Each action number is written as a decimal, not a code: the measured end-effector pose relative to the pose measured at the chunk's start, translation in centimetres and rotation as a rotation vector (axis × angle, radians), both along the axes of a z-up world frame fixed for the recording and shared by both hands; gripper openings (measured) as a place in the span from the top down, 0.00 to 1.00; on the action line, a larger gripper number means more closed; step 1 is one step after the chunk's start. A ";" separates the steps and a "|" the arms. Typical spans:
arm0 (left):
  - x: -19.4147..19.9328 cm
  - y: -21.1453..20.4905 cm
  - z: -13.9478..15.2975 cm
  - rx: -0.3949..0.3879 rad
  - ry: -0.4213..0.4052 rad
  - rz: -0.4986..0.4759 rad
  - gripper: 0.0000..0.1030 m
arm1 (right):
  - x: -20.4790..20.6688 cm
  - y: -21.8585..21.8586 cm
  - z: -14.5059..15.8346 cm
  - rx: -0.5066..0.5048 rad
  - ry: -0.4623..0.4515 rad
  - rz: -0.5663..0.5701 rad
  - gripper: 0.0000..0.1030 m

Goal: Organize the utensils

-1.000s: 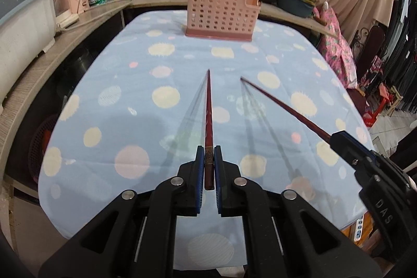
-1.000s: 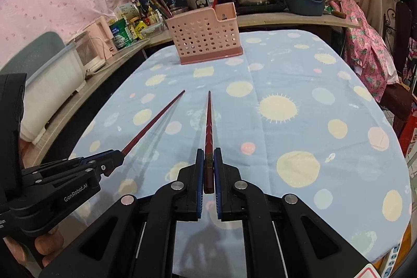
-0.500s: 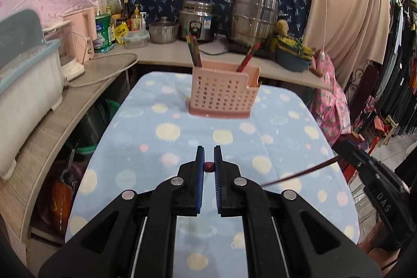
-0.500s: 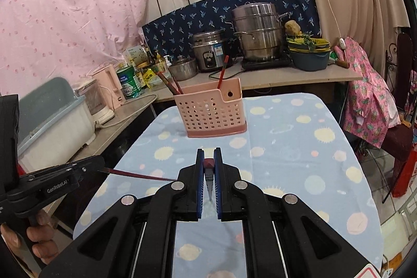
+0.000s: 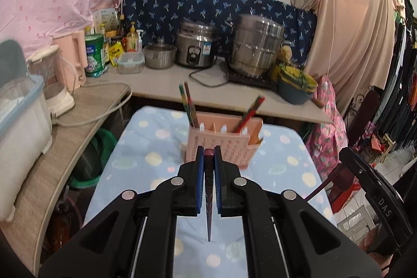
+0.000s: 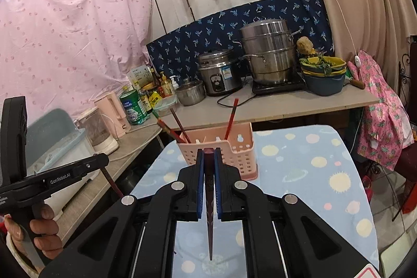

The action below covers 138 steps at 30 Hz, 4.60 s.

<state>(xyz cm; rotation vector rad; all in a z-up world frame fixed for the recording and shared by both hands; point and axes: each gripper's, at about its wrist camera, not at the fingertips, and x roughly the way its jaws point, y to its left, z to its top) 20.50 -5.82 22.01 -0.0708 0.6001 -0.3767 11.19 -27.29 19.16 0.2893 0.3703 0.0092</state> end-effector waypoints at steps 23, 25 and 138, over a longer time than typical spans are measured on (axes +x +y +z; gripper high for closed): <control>15.0 -5.0 2.9 -0.068 -0.176 0.091 0.93 | 19.2 -4.3 4.3 0.025 -0.103 -0.053 0.93; 15.6 -5.0 1.6 -0.065 -0.150 0.089 0.93 | 20.1 -4.2 2.5 0.026 -0.066 -0.048 0.93; 2.5 -2.2 -12.4 0.333 0.120 0.192 0.09 | 5.5 3.3 -9.9 -0.152 0.388 -0.105 0.07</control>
